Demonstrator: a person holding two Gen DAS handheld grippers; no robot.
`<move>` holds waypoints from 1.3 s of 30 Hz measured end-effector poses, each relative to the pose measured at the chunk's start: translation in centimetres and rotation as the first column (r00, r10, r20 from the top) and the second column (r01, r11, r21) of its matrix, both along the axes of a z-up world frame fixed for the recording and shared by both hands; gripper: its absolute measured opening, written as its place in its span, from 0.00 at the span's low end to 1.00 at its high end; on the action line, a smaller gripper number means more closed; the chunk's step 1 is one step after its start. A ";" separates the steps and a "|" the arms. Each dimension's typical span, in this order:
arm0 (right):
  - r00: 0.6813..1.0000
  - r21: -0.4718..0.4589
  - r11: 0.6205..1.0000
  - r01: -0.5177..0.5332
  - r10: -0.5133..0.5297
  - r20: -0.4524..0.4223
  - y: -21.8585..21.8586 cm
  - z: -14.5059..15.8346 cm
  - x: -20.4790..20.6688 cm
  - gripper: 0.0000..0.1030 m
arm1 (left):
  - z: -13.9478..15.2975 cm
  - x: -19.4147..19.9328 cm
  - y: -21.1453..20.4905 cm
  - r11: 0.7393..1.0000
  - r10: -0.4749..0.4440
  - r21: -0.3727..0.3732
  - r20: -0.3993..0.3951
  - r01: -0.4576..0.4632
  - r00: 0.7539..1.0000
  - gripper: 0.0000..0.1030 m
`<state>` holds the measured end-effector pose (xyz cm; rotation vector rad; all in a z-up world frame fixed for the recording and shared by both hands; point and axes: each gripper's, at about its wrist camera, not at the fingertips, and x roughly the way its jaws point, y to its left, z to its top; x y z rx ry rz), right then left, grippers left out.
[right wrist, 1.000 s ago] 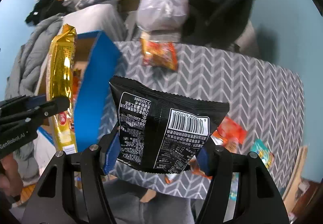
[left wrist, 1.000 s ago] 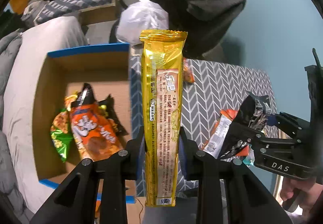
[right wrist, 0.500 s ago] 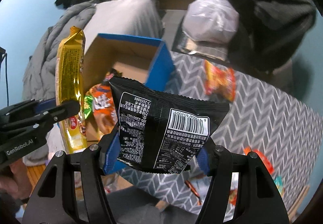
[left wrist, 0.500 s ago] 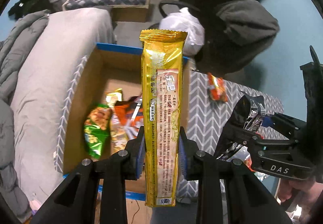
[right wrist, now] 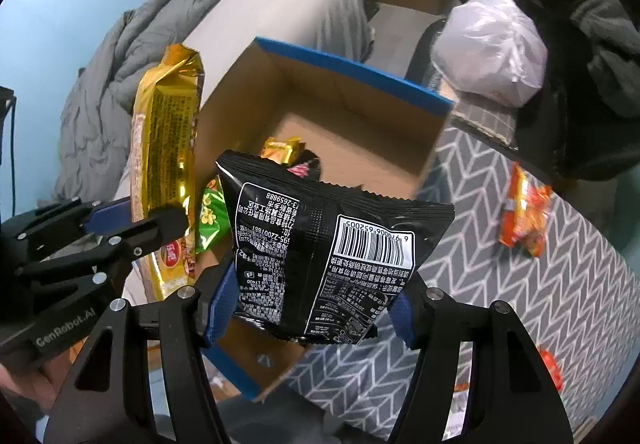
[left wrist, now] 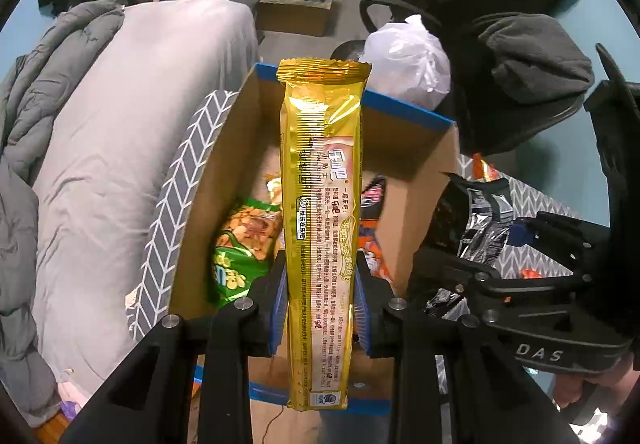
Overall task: Organize snacks
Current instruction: 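Lift both held packets and carry them over the box, then open both tools to drop wafer bar and black bag into box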
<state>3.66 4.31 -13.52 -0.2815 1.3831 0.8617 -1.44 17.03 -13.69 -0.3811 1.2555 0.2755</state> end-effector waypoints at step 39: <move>0.989 -0.095 0.995 -0.024 0.038 0.143 3.1 2.4 2.0 0.77 | 1.3 -0.7 2.7 0.994 0.109 0.009 0.025 -0.110 0.994 0.63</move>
